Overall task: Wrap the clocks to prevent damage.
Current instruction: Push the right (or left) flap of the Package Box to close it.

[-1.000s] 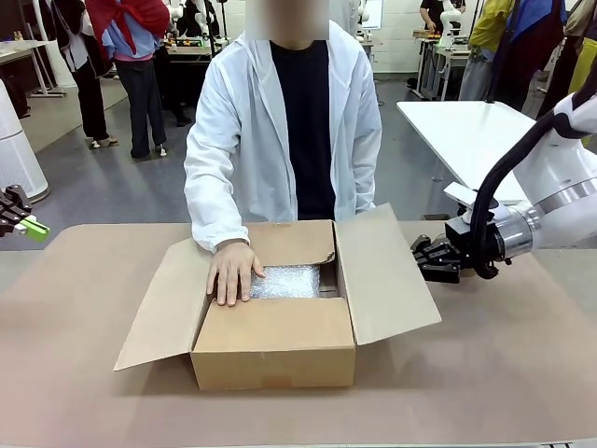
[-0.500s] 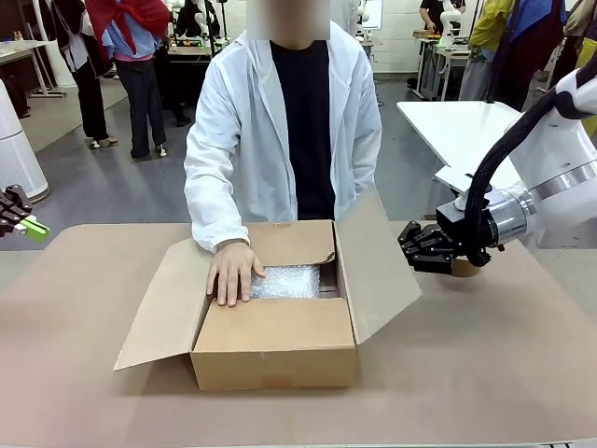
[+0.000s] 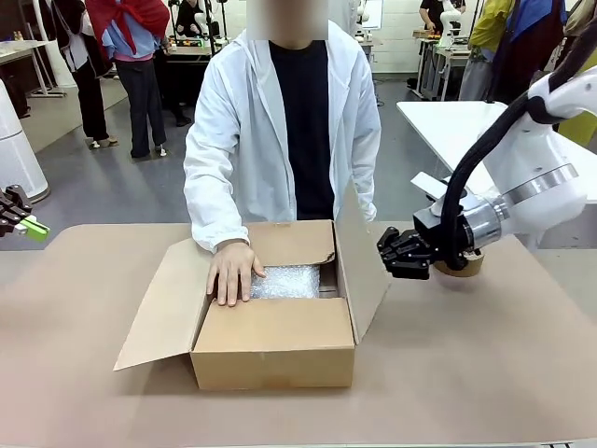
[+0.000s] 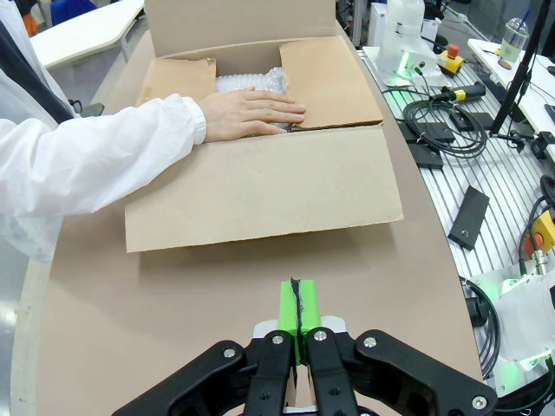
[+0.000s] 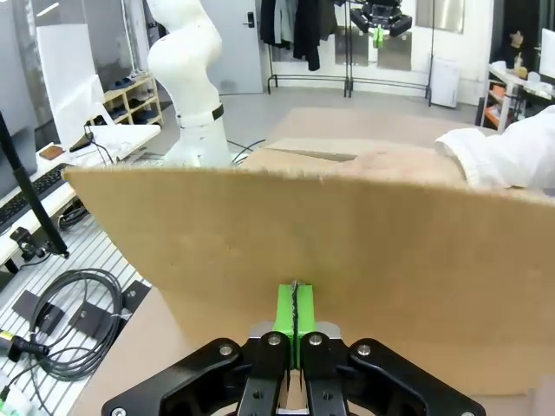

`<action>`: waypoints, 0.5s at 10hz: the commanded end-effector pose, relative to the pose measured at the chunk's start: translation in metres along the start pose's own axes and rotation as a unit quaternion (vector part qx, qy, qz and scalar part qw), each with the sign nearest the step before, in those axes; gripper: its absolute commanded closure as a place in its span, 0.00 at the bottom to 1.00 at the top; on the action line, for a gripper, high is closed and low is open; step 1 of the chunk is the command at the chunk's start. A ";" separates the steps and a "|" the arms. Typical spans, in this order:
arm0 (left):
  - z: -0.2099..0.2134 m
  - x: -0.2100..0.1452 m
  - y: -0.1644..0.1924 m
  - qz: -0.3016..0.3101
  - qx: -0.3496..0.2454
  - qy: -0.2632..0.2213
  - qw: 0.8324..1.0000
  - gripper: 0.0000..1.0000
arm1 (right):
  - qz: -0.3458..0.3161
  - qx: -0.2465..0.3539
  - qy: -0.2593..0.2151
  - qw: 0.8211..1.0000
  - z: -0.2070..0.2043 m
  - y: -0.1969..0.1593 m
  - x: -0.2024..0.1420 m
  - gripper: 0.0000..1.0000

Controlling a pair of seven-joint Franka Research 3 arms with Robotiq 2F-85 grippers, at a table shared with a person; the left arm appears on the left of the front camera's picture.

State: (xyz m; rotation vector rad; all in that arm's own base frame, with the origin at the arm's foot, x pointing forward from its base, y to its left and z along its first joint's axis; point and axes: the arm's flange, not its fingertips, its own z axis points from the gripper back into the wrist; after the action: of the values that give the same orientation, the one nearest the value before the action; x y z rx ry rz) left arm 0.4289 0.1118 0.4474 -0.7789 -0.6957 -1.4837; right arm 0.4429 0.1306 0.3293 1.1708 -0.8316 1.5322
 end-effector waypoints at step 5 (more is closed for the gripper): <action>0.001 0.001 -0.001 -0.001 0.002 -0.007 1.000 0.99 | -0.028 -0.024 0.000 0.999 -0.022 -0.051 0.002 0.99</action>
State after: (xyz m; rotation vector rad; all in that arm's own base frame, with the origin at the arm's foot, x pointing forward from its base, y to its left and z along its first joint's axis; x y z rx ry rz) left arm 0.4290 0.1118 0.4474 -0.7789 -0.6957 -1.4837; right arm 0.4764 0.1525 0.3254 1.1522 -0.8313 1.4986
